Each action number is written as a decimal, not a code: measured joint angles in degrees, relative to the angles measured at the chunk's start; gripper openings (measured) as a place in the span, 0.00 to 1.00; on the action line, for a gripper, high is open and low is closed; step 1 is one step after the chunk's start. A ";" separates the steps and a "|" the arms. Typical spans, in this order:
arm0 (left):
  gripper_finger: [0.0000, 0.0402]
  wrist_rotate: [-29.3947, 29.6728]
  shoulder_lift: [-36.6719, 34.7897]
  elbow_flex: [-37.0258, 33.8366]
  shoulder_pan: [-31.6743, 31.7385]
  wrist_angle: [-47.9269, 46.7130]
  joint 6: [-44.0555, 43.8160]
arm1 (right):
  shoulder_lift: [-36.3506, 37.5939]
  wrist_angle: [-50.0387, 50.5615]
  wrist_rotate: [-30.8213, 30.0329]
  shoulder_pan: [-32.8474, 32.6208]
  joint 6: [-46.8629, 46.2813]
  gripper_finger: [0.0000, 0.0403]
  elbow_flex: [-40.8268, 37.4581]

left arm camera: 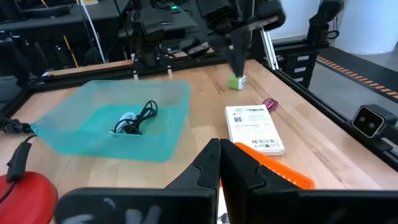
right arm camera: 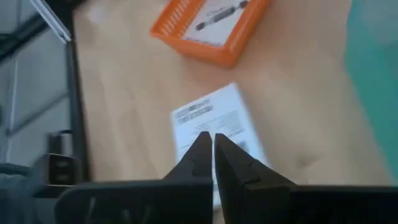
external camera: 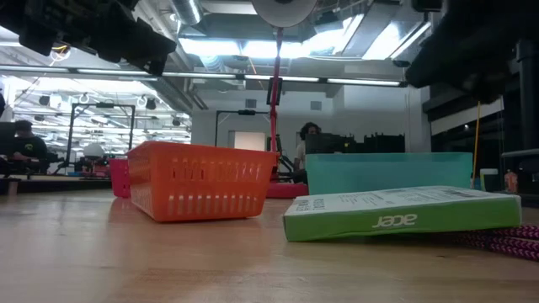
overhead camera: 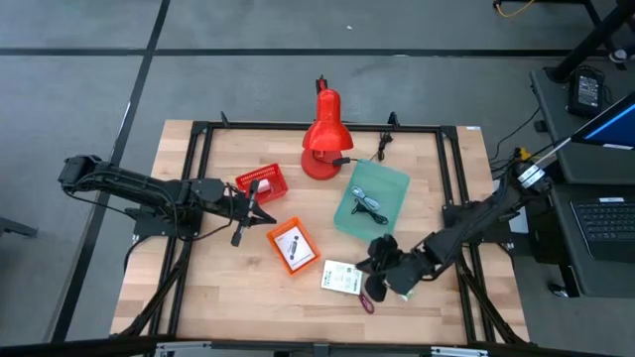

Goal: Pick and place items into bin
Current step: Put the white card reader box into the orange bin

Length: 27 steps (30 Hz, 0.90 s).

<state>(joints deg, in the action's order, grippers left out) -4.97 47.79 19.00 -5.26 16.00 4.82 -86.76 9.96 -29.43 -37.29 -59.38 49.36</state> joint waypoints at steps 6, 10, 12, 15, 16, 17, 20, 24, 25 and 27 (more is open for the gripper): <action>0.01 0.02 0.00 0.00 0.00 0.03 -0.02 | -0.02 1.28 -6.91 -6.98 -8.68 0.00 0.02; 0.01 0.02 0.00 0.01 0.00 0.00 -0.04 | -0.02 2.84 -11.43 -10.42 -12.40 0.00 0.02; 0.02 0.02 0.00 0.00 0.00 0.01 -0.07 | -0.02 2.72 -11.90 -10.92 -12.49 0.00 0.02; 0.01 0.02 0.00 0.00 0.00 -0.01 -0.11 | -0.02 2.35 -11.94 -10.91 -12.39 0.01 0.02; 0.01 0.02 0.00 0.01 0.00 0.00 -0.22 | -0.02 2.23 -12.01 -10.74 -12.38 0.01 0.02; 0.01 0.02 0.00 0.01 0.00 -0.01 -0.56 | -0.02 2.23 -12.04 -10.48 -12.37 0.02 0.02; 0.01 0.01 0.00 0.02 0.00 -0.01 -1.56 | -0.02 2.23 -11.96 -9.67 -12.41 0.06 0.02; 0.01 0.00 0.00 0.02 0.00 -0.01 -2.32 | -0.02 2.27 -11.10 -9.17 -11.48 0.16 0.02; 0.02 0.00 0.00 0.02 0.00 -0.01 -2.27 | -0.02 2.26 -11.02 -9.04 -11.10 0.19 0.02; 0.02 0.00 0.00 0.02 0.00 -0.01 -2.25 | -0.02 2.25 -10.94 -8.85 -11.08 0.25 0.02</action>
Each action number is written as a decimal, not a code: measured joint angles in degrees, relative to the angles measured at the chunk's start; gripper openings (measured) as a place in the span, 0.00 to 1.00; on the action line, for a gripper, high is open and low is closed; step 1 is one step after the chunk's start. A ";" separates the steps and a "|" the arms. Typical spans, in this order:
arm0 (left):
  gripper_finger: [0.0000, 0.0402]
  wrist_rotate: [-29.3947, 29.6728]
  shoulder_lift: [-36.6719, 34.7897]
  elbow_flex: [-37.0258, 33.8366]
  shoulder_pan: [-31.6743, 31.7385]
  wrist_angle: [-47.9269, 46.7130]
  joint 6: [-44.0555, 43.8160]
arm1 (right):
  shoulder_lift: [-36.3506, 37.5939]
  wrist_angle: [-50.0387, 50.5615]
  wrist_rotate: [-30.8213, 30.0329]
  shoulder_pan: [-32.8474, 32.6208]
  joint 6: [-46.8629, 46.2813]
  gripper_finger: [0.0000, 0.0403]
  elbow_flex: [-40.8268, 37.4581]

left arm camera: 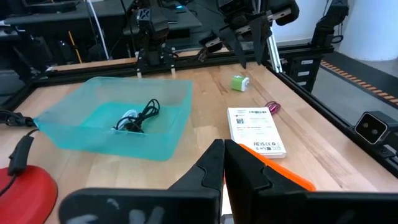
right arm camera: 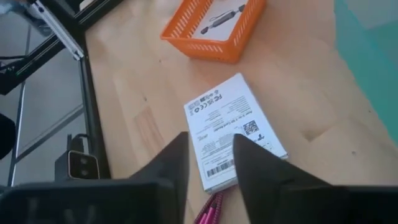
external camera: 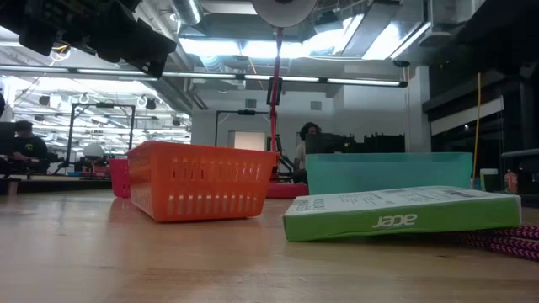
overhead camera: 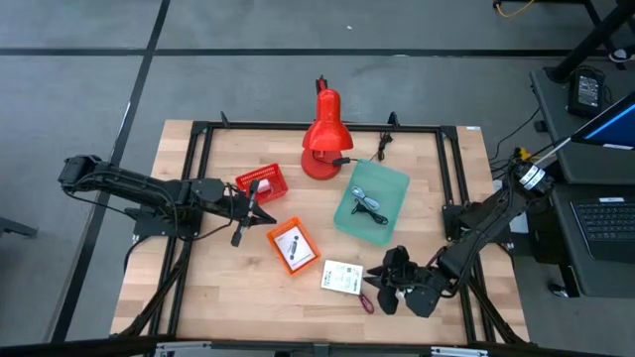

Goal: Pick and place items into bin
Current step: Put the white card reader box into the orange bin

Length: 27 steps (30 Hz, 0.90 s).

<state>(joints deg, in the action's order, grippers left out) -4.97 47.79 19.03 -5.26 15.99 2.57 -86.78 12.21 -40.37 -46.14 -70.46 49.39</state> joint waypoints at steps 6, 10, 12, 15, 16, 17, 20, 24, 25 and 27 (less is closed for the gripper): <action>0.01 0.00 0.00 0.00 0.00 0.00 -0.35 | 0.00 -0.01 3.44 0.55 -3.30 0.42 0.00; 0.01 0.00 0.00 0.00 0.00 0.00 -0.33 | 0.00 -0.06 8.65 1.44 -5.04 0.51 0.00; 0.01 0.00 0.00 0.00 0.00 0.00 -0.34 | 0.00 0.28 8.80 1.91 -6.95 0.54 0.00; 0.01 0.00 0.00 0.00 0.00 0.00 -0.79 | 0.00 1.47 8.84 2.60 -9.57 0.56 0.00; 0.01 -0.02 0.00 0.00 0.00 0.00 -1.33 | 0.00 2.49 8.81 2.71 -10.90 0.57 0.00; 0.01 -0.02 0.00 0.00 0.00 0.00 -1.86 | 0.00 3.59 8.71 2.74 -12.24 0.57 0.00; 0.01 -0.02 0.00 0.00 0.00 -0.02 -2.83 | -0.86 4.04 7.51 2.64 -15.02 0.57 0.00; 0.00 -0.02 0.00 0.02 0.00 -0.14 -2.86 | -4.29 2.12 5.70 1.79 -17.70 0.57 0.00; 0.00 -0.02 0.00 0.02 0.00 -0.18 -2.86 | -5.26 1.56 5.72 1.55 -18.46 0.57 0.00; 0.01 -0.03 0.00 0.04 0.00 -0.26 -2.86 | -7.12 0.58 5.33 1.07 -20.45 0.57 0.00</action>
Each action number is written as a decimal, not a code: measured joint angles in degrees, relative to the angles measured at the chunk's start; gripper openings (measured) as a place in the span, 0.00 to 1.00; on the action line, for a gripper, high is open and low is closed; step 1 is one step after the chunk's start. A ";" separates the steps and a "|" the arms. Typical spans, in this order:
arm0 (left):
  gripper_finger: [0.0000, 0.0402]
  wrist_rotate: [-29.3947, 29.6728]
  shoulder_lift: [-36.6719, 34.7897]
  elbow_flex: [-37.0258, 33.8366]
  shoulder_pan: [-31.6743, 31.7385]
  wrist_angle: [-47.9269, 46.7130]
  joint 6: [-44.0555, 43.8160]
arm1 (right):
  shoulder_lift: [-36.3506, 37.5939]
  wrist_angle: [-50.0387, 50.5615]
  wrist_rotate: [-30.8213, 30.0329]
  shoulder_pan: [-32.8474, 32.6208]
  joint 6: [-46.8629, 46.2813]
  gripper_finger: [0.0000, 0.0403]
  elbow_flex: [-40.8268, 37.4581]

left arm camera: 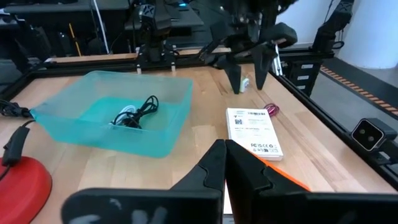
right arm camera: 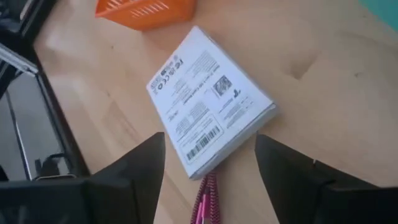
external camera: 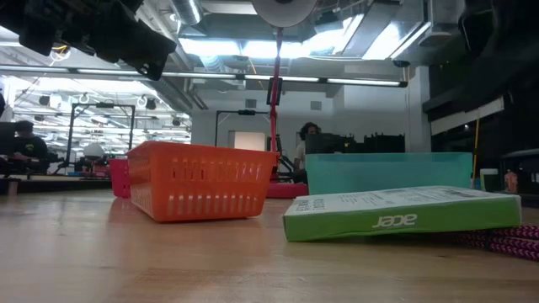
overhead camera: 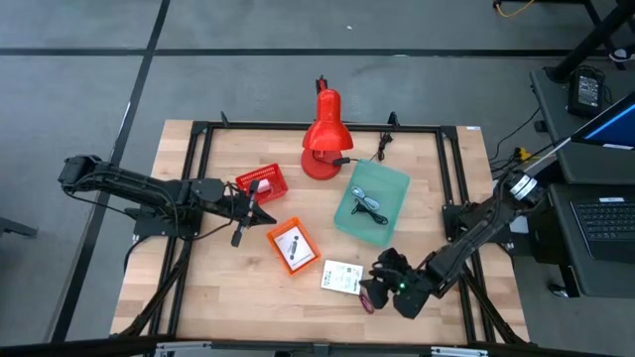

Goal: Pick and place items into bin
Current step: Put the white card reader box into the orange bin

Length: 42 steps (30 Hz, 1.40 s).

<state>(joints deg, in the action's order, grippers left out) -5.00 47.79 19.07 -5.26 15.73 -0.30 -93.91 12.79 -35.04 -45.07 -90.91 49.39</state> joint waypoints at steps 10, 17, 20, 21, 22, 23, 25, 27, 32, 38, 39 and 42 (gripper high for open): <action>0.01 0.01 0.00 0.00 0.00 -0.15 -0.02 | -5.95 -3.35 -6.57 -2.33 -8.51 0.57 -0.02; 0.01 -0.04 0.00 0.00 0.00 -0.18 -0.02 | -8.64 -3.35 -9.42 -3.57 -14.00 0.57 -0.02; 0.01 -0.10 0.00 0.00 0.00 -0.19 -0.02 | -9.63 -3.33 -10.39 -3.58 -15.29 0.57 -0.02; 0.01 -0.10 0.00 0.00 0.00 -0.17 -0.03 | -9.85 -3.29 -10.39 -3.58 -15.51 0.57 -0.02; 0.01 -0.10 0.00 0.00 0.00 -0.17 -0.04 | -10.06 -3.29 -10.41 -3.58 -15.59 0.57 -0.02; 0.01 -0.10 0.00 0.00 0.00 -0.17 -0.04 | -10.23 -3.33 -10.91 -3.58 -15.63 0.57 -0.02; 0.01 -0.12 0.00 0.00 0.00 -0.17 -0.04 | -10.30 -3.29 -12.31 -3.58 -15.68 0.57 -0.02; 0.01 -0.12 0.00 0.00 0.00 -0.17 -0.03 | -10.30 -3.27 -12.53 -3.58 -15.68 0.57 -0.02; 0.01 -0.17 0.00 0.00 0.00 -0.15 -0.04 | -10.05 -5.04 -11.42 -3.73 -15.84 0.57 -1.35; 0.00 -0.23 0.00 0.00 0.00 -0.15 -1.16 | -6.25 -17.69 -11.13 -4.28 -14.50 0.57 -9.82; 0.00 -0.23 0.00 0.00 0.00 -0.16 -1.64 | -5.84 -21.00 -11.13 -4.28 -13.05 0.57 -11.29; 0.01 -0.24 0.00 0.00 0.00 -0.18 -2.15 | -5.21 -31.18 -10.77 -4.27 -8.21 0.55 -14.97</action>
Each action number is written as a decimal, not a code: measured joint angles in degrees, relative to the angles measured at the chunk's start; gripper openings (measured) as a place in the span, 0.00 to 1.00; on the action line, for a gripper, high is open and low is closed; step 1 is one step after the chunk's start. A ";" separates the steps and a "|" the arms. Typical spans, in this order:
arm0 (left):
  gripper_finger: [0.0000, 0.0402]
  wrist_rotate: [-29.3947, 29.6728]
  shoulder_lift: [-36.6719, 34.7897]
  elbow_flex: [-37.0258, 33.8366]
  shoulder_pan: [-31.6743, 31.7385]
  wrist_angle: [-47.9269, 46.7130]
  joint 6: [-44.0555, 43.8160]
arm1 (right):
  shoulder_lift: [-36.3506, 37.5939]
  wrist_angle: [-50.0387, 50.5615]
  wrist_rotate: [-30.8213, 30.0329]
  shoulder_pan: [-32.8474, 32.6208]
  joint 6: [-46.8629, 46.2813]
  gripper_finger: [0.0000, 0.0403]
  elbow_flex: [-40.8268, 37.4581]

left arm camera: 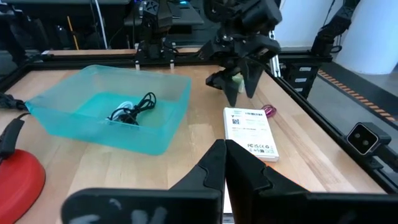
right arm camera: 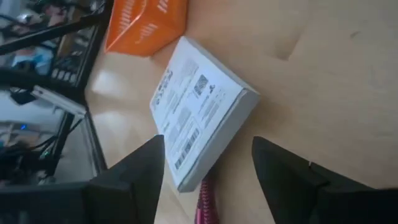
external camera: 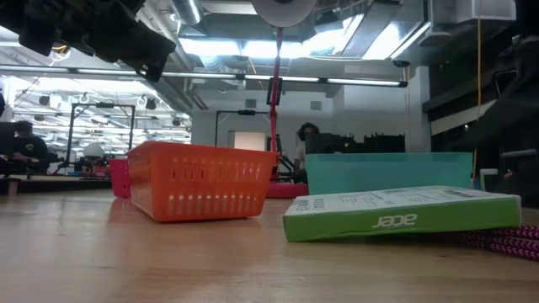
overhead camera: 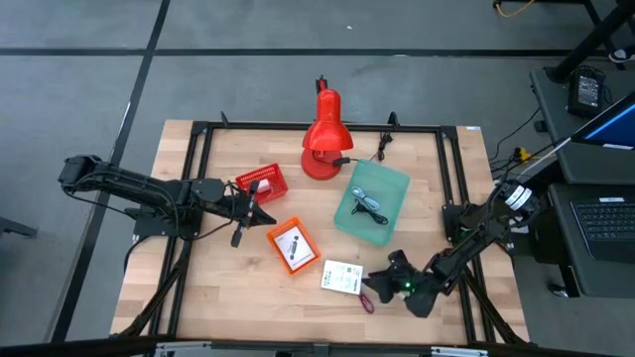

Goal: Pick and place items into bin
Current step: Put the white card reader box into the orange bin

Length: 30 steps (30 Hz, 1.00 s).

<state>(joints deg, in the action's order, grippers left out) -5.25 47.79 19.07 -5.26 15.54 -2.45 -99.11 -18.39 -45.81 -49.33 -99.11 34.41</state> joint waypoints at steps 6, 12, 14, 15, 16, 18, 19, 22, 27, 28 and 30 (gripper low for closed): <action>0.01 0.03 0.00 0.00 0.00 0.05 -0.01 | 0.07 -3.96 0.39 1.72 1.28 0.51 -3.06; 0.01 0.03 0.00 0.00 0.00 0.01 0.04 | 0.04 -5.08 4.76 4.37 5.03 0.50 -2.93; 0.01 0.03 0.00 0.00 0.00 0.01 0.12 | 0.07 -5.17 5.95 5.28 5.13 0.50 -2.92; 0.01 0.03 0.00 0.00 0.00 0.01 0.12 | 0.07 -5.23 6.38 5.67 5.19 0.50 -2.90; 0.01 0.03 -0.01 0.00 0.00 0.01 0.12 | 0.07 -5.25 6.70 5.93 5.25 0.50 -2.88; 0.02 0.04 0.00 0.00 0.00 -0.08 0.12 | 0.07 -5.27 6.96 6.22 5.34 0.50 -2.88; 0.02 0.04 0.00 0.00 0.00 -0.11 0.13 | 0.07 -5.27 7.00 6.29 5.34 0.50 -2.88; 0.02 0.05 0.00 0.00 0.00 -0.27 0.16 | 0.04 -5.23 7.89 6.32 5.42 0.50 -2.90; 0.02 0.05 0.00 0.00 0.00 -0.43 0.19 | 0.00 -5.21 8.30 6.99 5.35 0.50 -2.93; 0.02 0.05 0.00 0.00 0.00 -0.43 0.19 | -0.03 -5.21 8.46 7.19 5.34 0.50 -2.93; 0.02 0.05 0.00 0.00 0.00 -0.56 0.19 | -0.34 -5.35 8.59 7.53 5.42 0.50 -2.93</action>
<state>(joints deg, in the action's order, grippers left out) -5.19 47.79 19.07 -5.26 14.98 -2.26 -99.45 -23.74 -37.22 -41.81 -93.69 31.48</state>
